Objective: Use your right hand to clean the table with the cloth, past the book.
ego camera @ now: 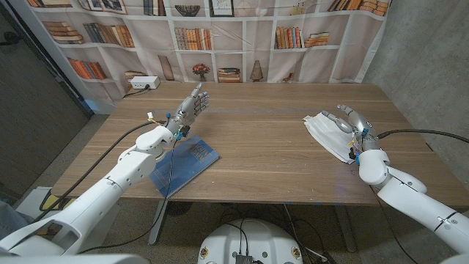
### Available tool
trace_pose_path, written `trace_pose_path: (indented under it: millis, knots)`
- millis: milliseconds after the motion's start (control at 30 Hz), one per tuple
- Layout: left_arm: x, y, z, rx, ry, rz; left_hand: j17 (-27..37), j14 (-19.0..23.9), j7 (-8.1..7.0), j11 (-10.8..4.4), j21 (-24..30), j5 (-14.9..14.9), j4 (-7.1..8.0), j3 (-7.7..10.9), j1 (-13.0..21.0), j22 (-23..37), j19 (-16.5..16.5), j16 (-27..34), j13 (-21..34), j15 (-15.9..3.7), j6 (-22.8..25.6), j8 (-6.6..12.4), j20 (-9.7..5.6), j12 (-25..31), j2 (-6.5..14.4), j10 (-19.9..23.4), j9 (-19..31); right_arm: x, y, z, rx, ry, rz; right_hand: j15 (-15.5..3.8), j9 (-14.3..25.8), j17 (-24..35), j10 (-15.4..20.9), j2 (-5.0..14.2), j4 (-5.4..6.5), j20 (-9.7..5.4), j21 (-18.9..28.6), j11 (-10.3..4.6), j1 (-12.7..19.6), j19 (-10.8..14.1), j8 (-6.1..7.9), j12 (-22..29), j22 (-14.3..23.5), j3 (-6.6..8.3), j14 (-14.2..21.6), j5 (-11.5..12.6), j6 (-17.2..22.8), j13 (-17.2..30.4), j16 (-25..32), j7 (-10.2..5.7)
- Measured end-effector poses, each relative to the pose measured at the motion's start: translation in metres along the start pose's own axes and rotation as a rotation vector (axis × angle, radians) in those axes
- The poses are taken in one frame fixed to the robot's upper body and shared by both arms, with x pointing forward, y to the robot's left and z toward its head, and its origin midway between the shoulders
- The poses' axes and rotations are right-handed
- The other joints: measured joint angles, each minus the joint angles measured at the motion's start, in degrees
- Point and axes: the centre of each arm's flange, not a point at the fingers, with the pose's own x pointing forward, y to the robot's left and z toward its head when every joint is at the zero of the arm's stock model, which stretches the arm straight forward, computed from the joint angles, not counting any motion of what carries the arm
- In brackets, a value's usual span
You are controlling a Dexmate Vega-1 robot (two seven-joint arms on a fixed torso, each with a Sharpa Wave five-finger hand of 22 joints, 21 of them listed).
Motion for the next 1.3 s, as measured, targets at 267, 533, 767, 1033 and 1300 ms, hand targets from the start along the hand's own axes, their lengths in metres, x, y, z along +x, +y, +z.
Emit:
trace_pose_path:
  millis: [267,533,767,1033,1300]
  knots:
    - [-0.001,-0.003,-0.002,-0.002,0.003,-0.004,0.0,0.2,0.0,0.16,0.0,-0.4,0.0,0.0,0.0,0.0,-0.1,-0.3,0.0,0.24,0.0,0.0,0.53,0.0,0.0,0.2,0.0,-0.001,0.005,0.001,-0.052,0.026,0.036,0.04,0.0,0.0,-0.3,-0.02,0.17,0.1,-0.4,-0.31,0.6,-3.2,0.0,0.0,0.0,0.17,-0.9,0.2,-0.2,0.0,0.0,-0.63]
    - [-0.001,-0.005,-0.003,-0.003,0.003,-0.01,0.0,0.5,-0.62,0.03,-0.2,-0.6,0.0,0.0,0.5,0.0,-0.5,-0.3,0.0,0.53,0.6,-0.26,1.35,-0.4,0.5,0.4,0.3,-0.001,0.011,0.001,-0.094,0.057,0.075,0.66,0.0,0.0,-1.2,-0.1,0.17,1.0,-0.8,-0.84,1.2,-6.2,0.0,0.0,0.0,0.17,-1.6,0.7,-1.0,0.0,0.0,-2.29]
    - [-0.002,-0.006,-0.002,-0.002,0.0,-0.015,0.0,0.7,-0.72,0.03,-0.2,-0.8,0.0,0.0,0.5,0.0,-0.7,-0.3,0.0,0.72,0.7,-0.25,1.56,-0.5,0.5,0.4,0.3,-0.001,0.014,0.0,-0.131,0.091,0.104,2.1,0.0,0.0,-4.7,0.08,0.17,2.47,-0.6,-0.01,2.9,-7.4,-0.43,-0.4,0.0,0.17,-4.3,1.1,-3.9,0.3,0.0,-2.66]
    - [-0.002,-0.007,-0.002,0.002,-0.004,-0.024,0.0,0.7,-0.72,0.03,-0.2,-0.8,0.0,0.0,0.6,0.0,-0.9,-0.5,0.0,0.72,0.7,-0.46,2.17,-0.5,0.6,0.4,0.3,0.001,0.02,-0.002,-0.181,0.135,0.14,2.42,0.0,0.0,-7.1,0.21,-0.09,1.75,-0.6,0.3,4.7,-9.1,-0.87,-0.4,0.0,0.42,-6.2,1.5,-6.4,0.3,0.0,-2.54]
    - [-0.003,-0.006,-0.002,0.006,-0.005,-0.026,0.0,0.7,-0.72,-0.28,-0.2,-1.1,0.01,-0.01,0.6,0.0,-0.9,-0.5,0.0,0.72,0.7,-0.46,2.17,-0.5,0.6,0.7,0.3,0.004,0.024,-0.003,-0.209,0.164,0.162,2.4,0.0,0.0,-8.0,0.59,-0.16,1.74,-0.2,0.18,6.0,-9.1,-0.87,-0.4,0.0,0.82,-6.8,1.6,-8.0,0.3,0.0,-2.21]
